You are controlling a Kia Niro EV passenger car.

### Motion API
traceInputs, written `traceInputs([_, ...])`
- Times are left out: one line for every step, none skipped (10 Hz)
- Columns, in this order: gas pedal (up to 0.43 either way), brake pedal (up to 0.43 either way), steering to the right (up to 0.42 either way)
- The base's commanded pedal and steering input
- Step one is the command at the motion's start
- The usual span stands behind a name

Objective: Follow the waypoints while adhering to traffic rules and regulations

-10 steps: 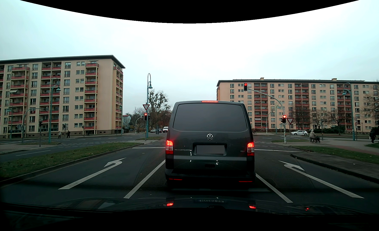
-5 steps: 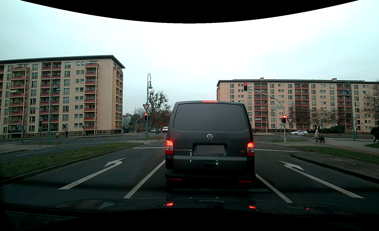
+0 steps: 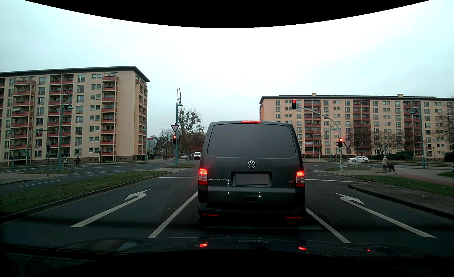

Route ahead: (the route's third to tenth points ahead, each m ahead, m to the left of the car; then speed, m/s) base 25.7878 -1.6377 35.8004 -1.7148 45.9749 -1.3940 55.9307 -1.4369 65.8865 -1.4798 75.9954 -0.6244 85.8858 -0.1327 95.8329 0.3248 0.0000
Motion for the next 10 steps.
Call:
traceInputs([0.000, 0.378, 0.004])
traceInputs([0.000, 0.378, 0.004])
traceInputs([0.000, 0.378, 0.004])
traceInputs([0.000, 0.378, 0.004])
traceInputs([0.000, 0.378, 0.004])
traceInputs([0.000, 0.378, 0.004])
traceInputs([0.000, 0.378, 0.004])
traceInputs([0.000, 0.378, 0.004])
traceInputs([0.000, 0.372, 0.004])
traceInputs([0.000, 0.378, 0.004])
